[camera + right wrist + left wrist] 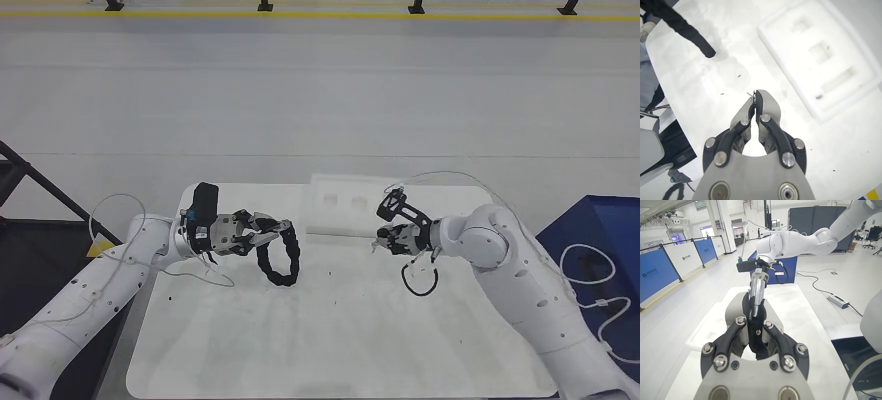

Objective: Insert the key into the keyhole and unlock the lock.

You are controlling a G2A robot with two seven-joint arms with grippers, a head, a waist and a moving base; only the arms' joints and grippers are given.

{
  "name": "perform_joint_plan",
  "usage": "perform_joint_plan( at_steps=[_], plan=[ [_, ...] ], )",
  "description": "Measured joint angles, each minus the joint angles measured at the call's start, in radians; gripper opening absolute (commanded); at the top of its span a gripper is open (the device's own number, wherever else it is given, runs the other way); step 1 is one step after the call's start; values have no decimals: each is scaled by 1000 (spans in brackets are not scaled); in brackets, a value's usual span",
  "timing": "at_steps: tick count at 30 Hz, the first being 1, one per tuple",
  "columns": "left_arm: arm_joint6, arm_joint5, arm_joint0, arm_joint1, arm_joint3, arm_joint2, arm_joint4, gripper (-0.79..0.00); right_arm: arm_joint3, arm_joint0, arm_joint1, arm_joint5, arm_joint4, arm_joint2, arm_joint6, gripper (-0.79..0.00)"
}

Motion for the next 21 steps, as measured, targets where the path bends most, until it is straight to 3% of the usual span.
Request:
perform_joint_plan(
  at_steps=[11,21],
  plan=[
    [0,0,0,0,0,0,0,-785,306,181,-47,25,-2,-82,-83,-785],
    [0,0,0,0,0,0,0,-785,501,280,-98,42,-24,-160,-174,-785]
  ],
)
